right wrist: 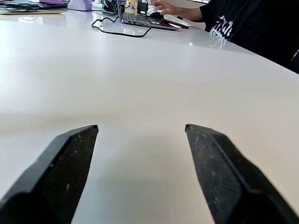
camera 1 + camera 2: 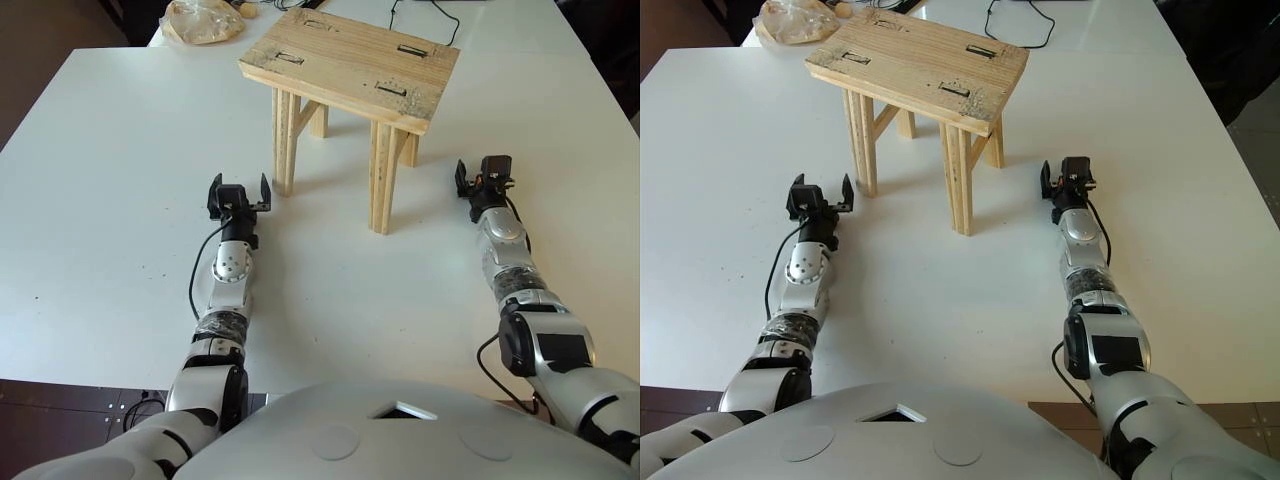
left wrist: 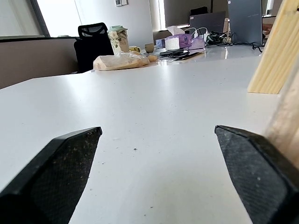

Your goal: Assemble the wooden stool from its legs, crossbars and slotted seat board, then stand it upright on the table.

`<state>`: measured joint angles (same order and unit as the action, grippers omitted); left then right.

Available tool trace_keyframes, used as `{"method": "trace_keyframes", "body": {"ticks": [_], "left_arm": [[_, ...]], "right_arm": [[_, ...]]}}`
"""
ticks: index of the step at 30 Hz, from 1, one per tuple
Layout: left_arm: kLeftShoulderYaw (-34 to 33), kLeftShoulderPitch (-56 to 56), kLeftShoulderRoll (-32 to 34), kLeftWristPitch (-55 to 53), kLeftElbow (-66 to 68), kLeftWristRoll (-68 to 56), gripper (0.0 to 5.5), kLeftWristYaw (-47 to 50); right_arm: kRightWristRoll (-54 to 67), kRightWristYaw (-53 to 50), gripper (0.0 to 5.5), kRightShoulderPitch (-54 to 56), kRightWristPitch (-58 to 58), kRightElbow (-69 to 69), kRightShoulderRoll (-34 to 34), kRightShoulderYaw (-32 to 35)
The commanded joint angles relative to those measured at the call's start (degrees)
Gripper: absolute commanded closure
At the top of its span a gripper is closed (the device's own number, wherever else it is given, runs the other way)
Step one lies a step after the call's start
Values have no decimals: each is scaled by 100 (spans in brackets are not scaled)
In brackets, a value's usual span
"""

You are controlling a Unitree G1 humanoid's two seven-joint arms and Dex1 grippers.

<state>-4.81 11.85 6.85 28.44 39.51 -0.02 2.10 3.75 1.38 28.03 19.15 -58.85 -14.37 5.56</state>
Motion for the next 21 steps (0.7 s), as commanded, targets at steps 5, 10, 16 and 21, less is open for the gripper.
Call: {"method": "trace_keyframes", "body": {"ticks": [5,10,16,21], "left_arm": [[27,122,-84,92,520,157,101,168],[101,196,-172,179,675,242,101,234],[93,254,-139,217,736,221,101,174],[161,214,-138,198,739,222,101,7]], "right_arm": [[-85,-257,207,212,-377,-216,76,101],[-98,-380,207,396,-456,-167,131,137],[-166,-455,207,363,-469,-241,41,194],[-230,-518,207,213,-416,-247,74,175]]}}
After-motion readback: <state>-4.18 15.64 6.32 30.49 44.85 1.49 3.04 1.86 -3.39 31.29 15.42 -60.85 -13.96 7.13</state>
